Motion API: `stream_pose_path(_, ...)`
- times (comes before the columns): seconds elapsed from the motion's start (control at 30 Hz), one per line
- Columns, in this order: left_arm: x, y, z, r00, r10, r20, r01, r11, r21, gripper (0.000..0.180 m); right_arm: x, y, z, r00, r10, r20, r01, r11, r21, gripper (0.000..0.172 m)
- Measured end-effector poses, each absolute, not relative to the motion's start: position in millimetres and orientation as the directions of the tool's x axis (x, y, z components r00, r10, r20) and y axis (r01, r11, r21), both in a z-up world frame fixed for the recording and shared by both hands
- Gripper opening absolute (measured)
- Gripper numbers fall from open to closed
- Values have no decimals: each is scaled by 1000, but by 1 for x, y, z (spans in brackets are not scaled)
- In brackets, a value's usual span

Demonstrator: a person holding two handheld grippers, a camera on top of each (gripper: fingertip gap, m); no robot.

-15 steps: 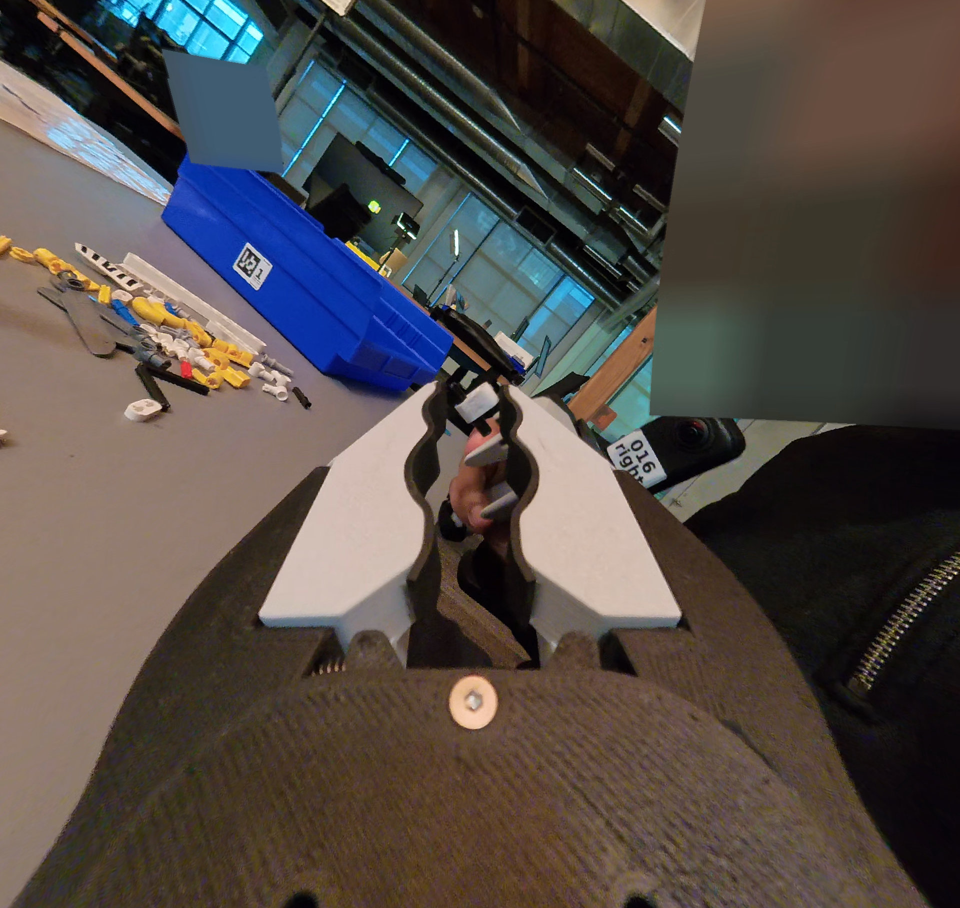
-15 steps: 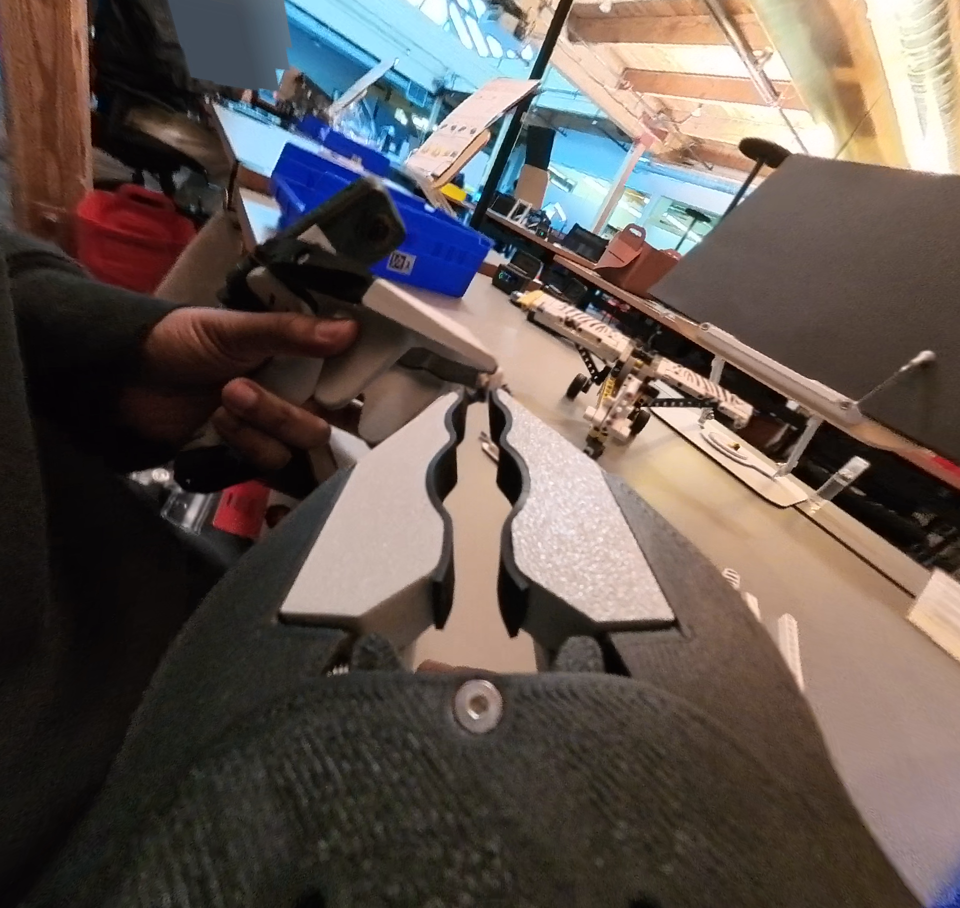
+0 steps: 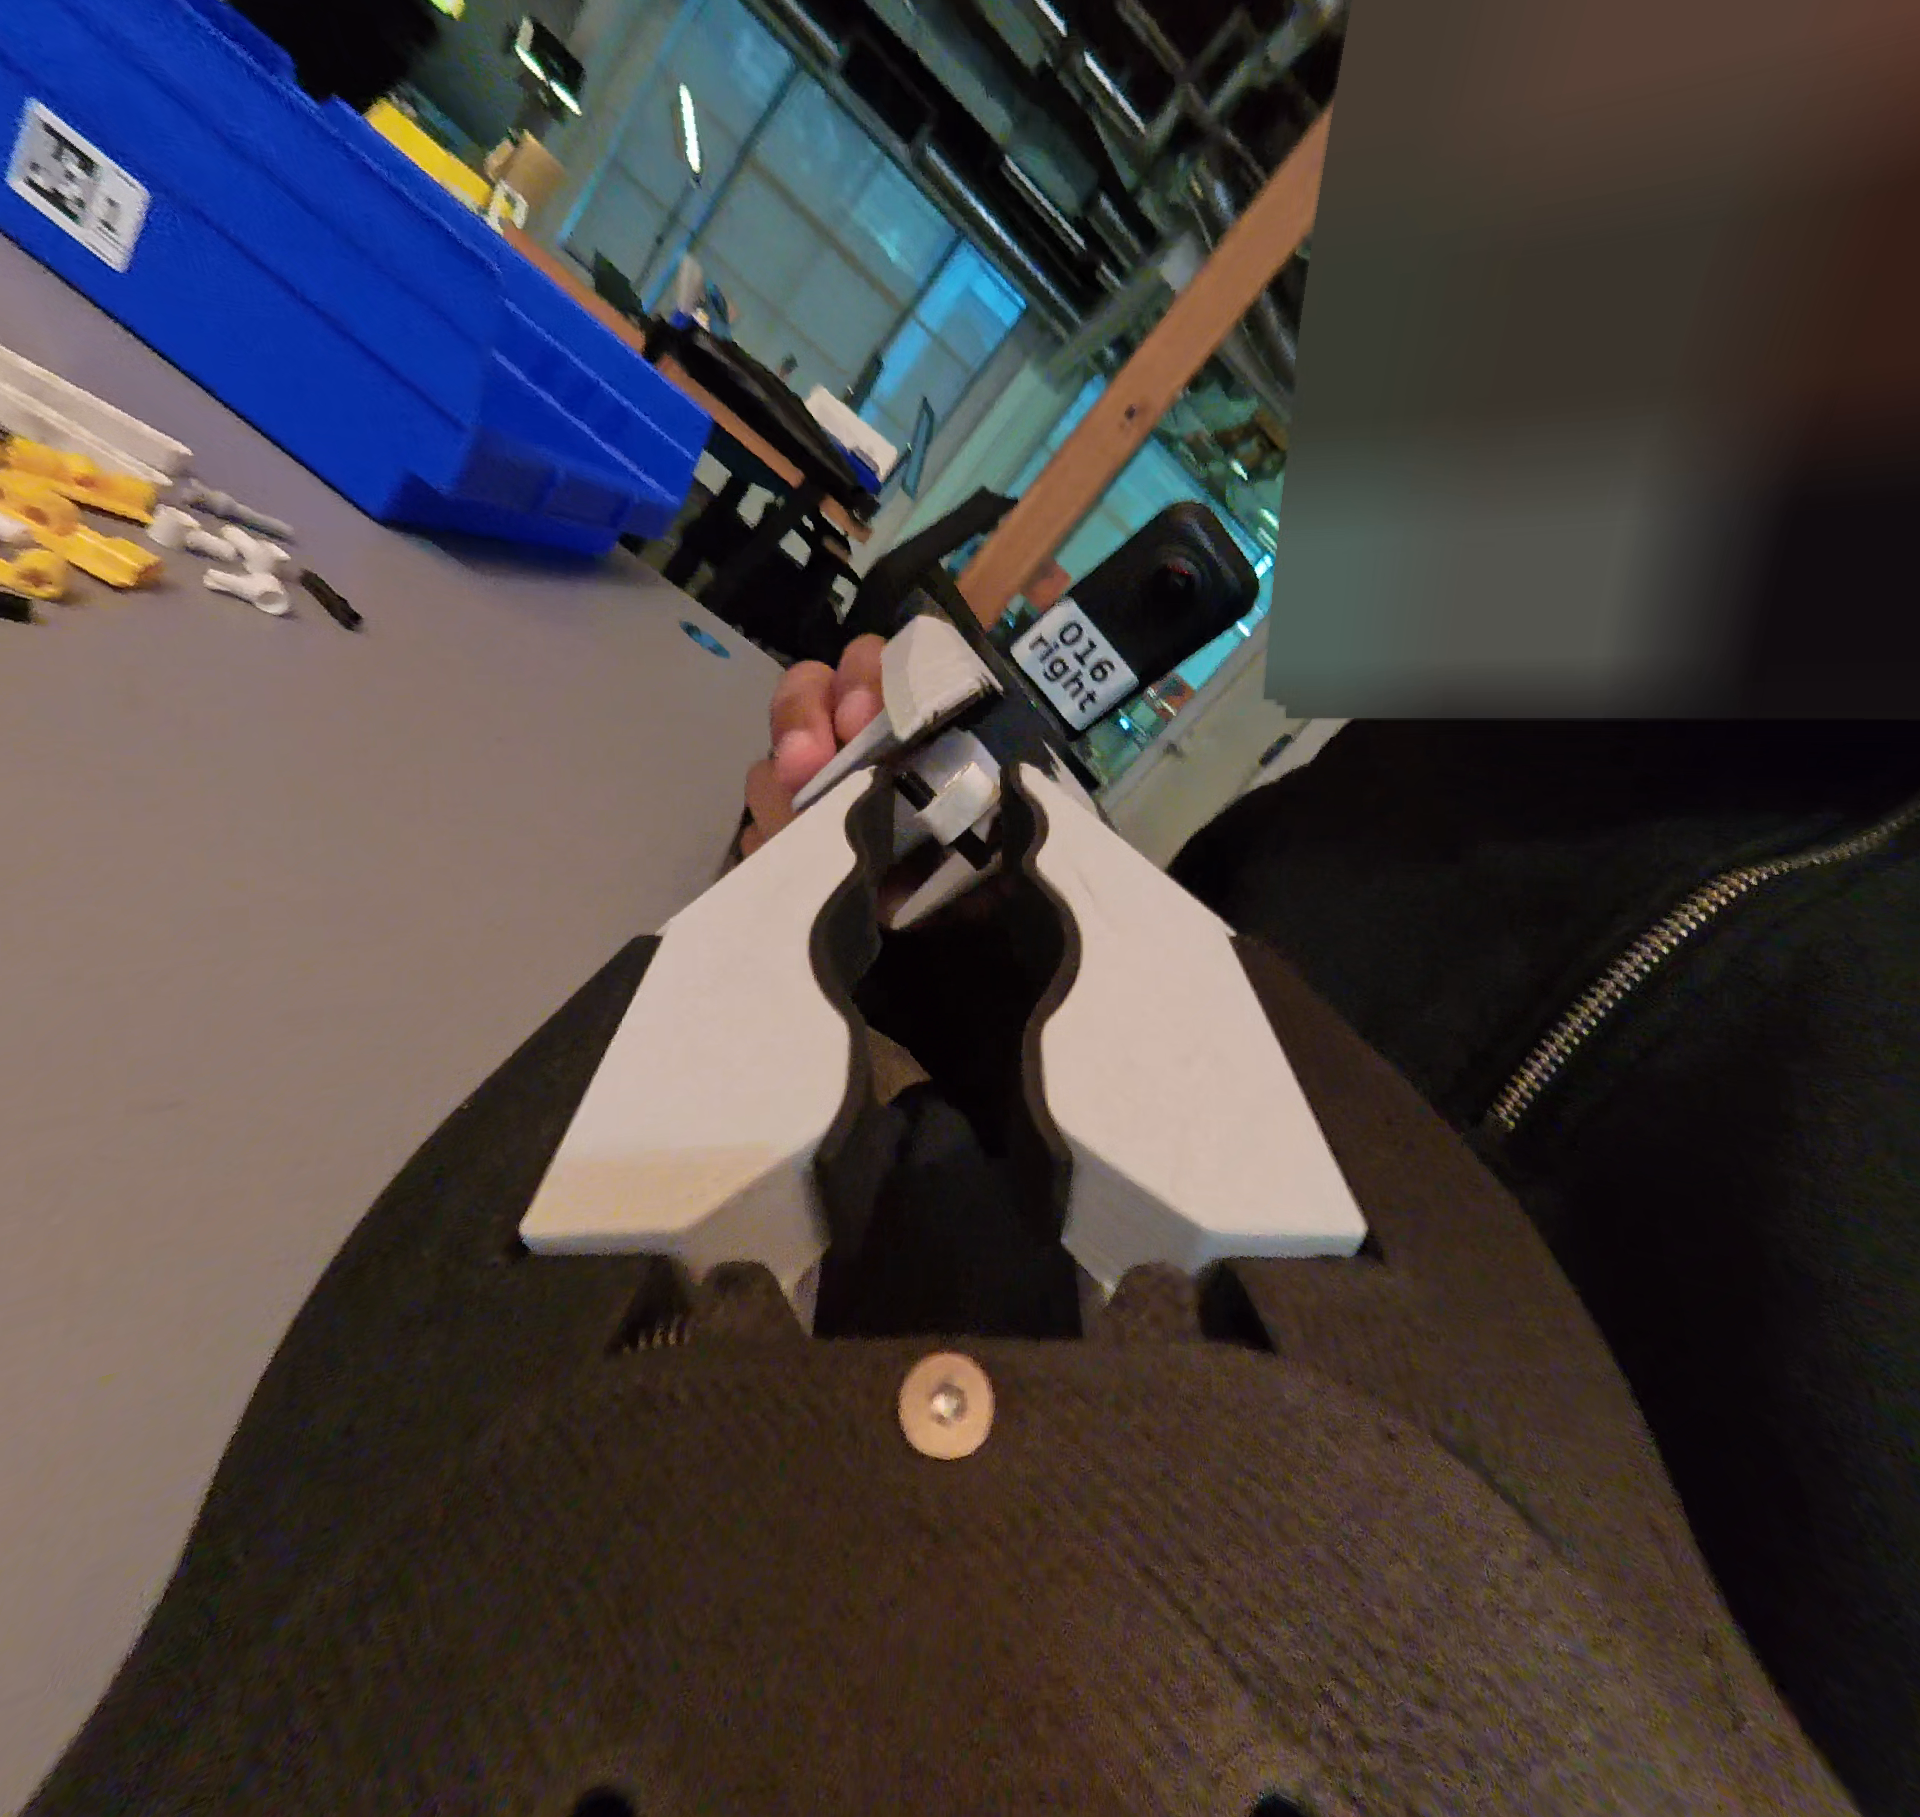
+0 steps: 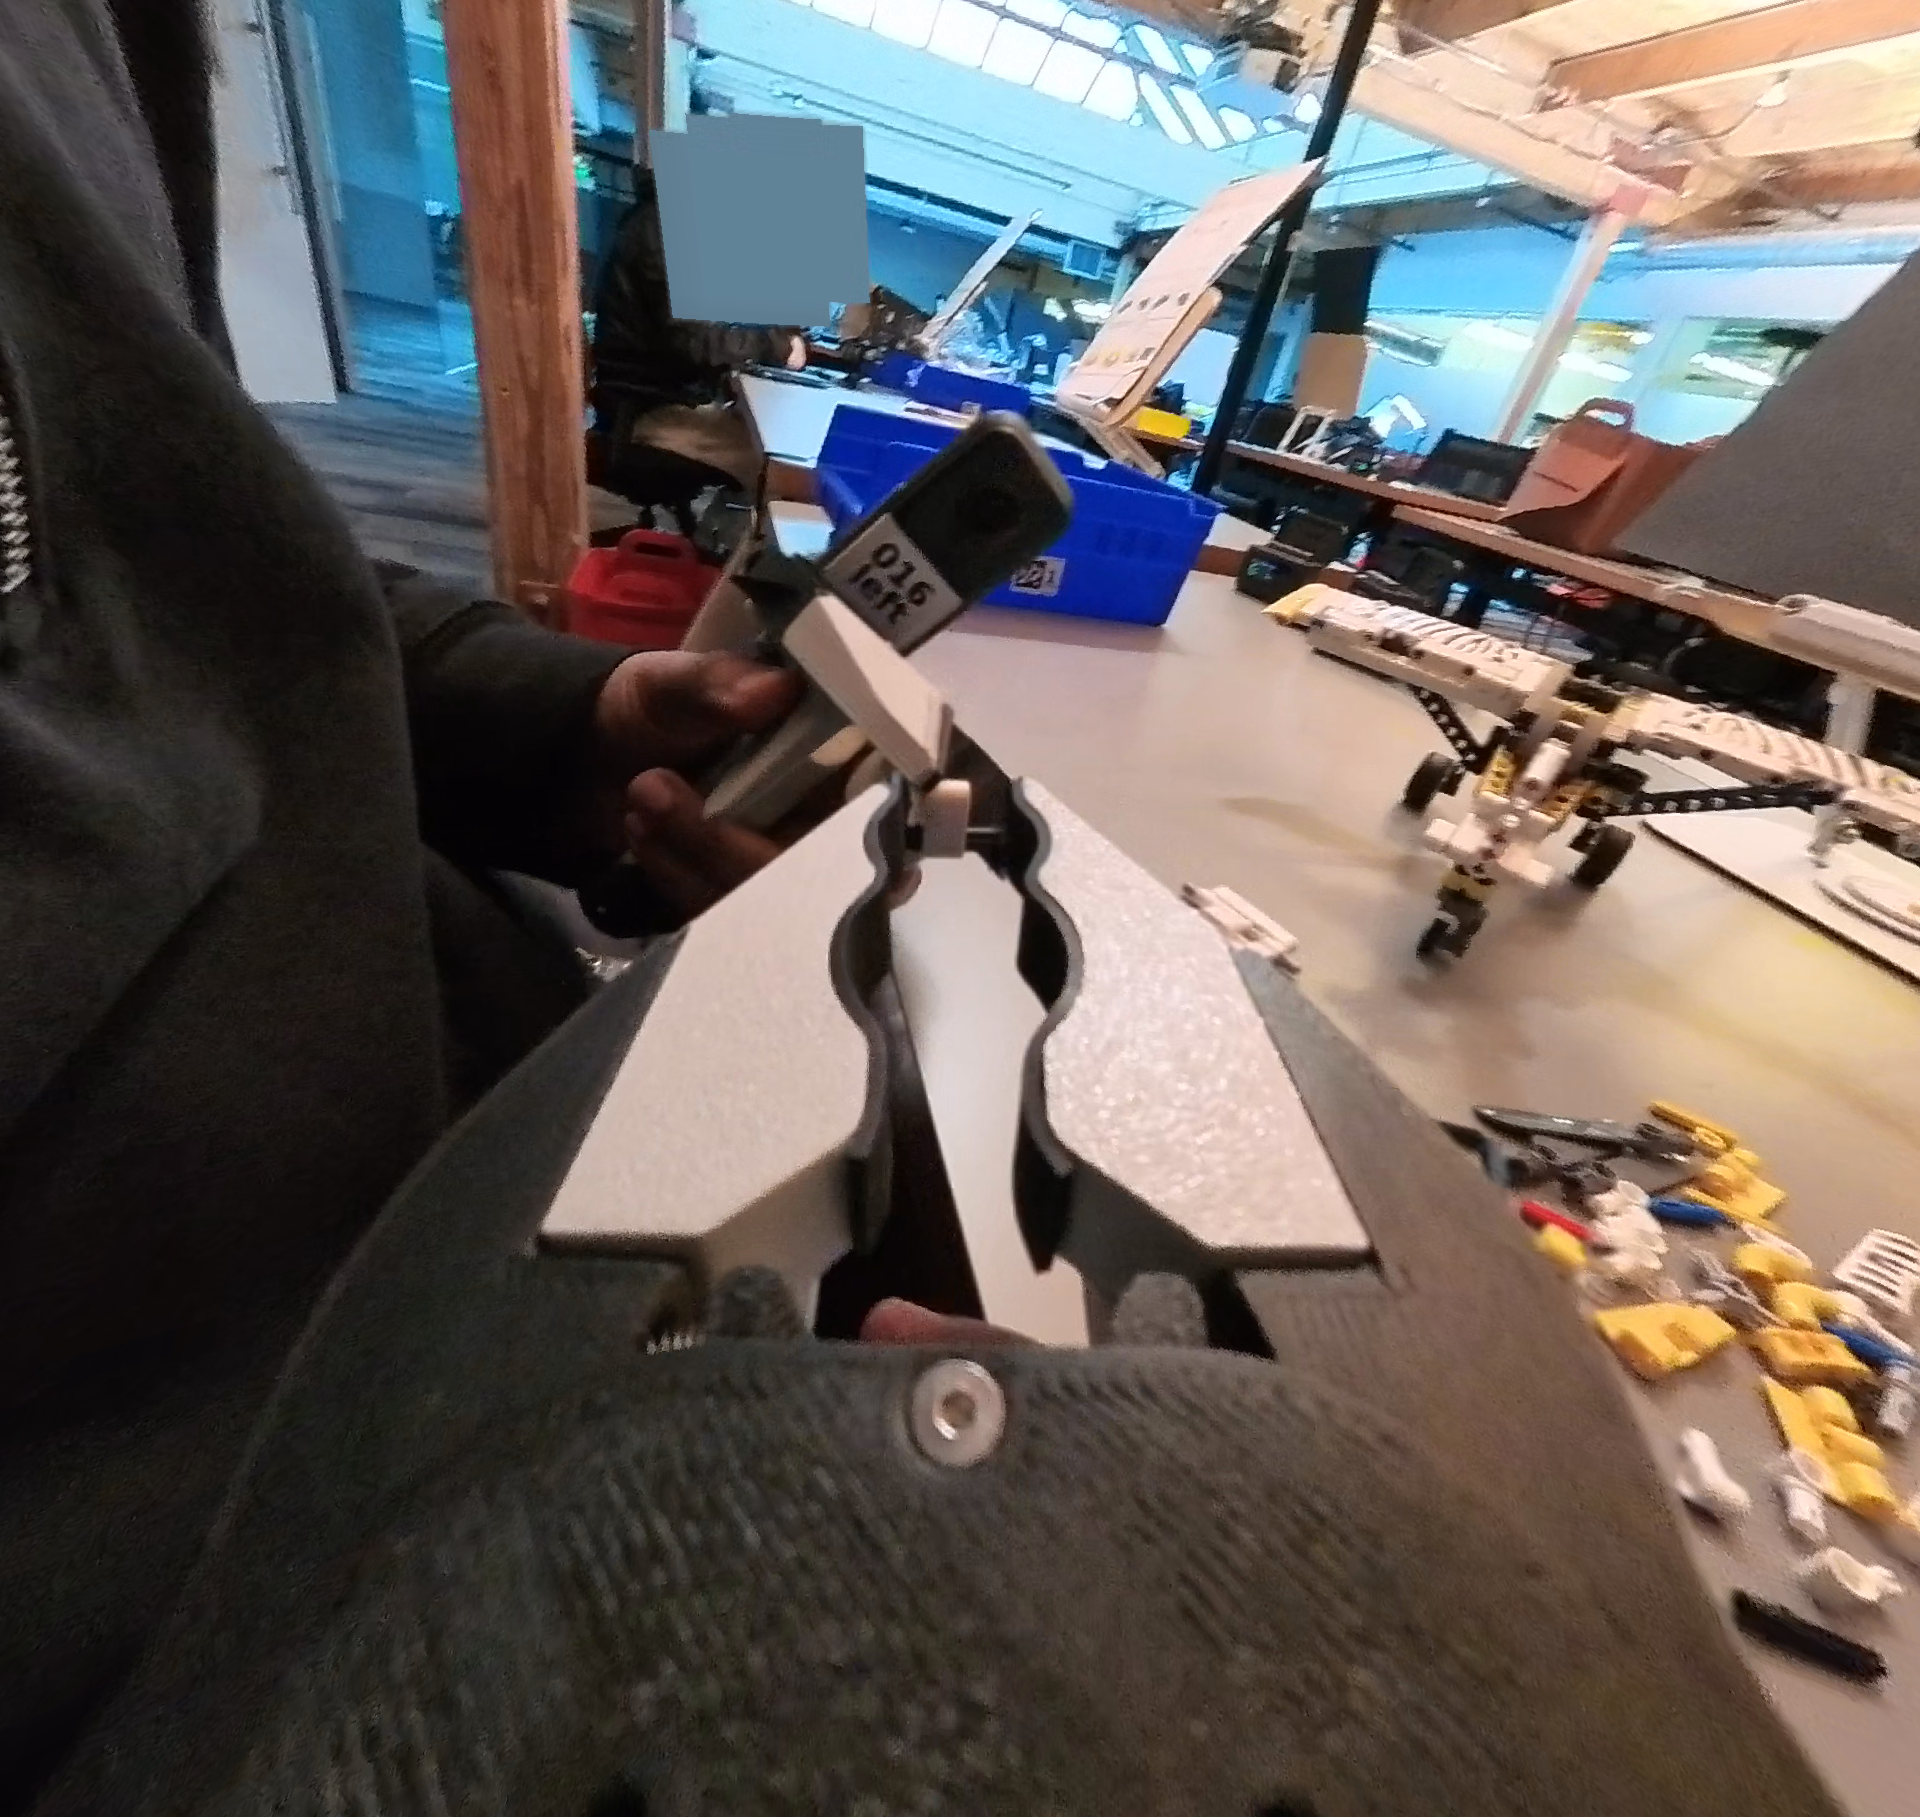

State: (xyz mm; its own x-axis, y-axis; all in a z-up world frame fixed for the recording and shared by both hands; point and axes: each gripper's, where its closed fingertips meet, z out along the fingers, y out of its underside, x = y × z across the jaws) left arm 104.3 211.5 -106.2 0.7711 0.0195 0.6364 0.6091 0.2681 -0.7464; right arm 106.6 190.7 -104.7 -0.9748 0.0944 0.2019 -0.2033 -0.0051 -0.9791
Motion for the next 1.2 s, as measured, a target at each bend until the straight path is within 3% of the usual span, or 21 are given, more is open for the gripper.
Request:
stream_pose_path(0.03, 107, 213, -108, 768, 9, 640, 619, 246, -746, 18, 110, 190, -106, -975, 76, 210, -211, -5, -978, 9)
stream_pose_path(0.2, 99, 211, -110, 717, 0, 697, 667, 292, -686, 21, 101, 190, -107, -965, 129, 228, -227, 21, -974, 6)
stream_pose_path(0.3, 92, 206, -107, 676, -36, 736, 692, 372, -618, 27, 92, 195, -96, -962, 199, 189, -204, -62, -977, 6)
stream_pose_path(0.43, 97, 208, -101, 600, -179, 779, 768, 401, -499, 24, 87, 206, -79, -976, 204, 77, -121, -212, -970, 5)
stream_pose_path(0.6, 97, 212, -93, 543, -289, 789, 809, 433, -398, 8, 91, 203, -79, -978, 188, 85, -131, -243, -961, 5)
stream_pose_path(1.03, 108, 205, -78, 510, -460, 727, 834, 471, -288, 4, 96, 193, -69, -979, 188, 74, -132, -317, -939, 6)
stream_pose_path(1.2, 110, 204, -73, 492, -499, 714, 851, 450, -271, 20, 93, 195, -69, -979, 197, 56, -120, -327, -937, 6)
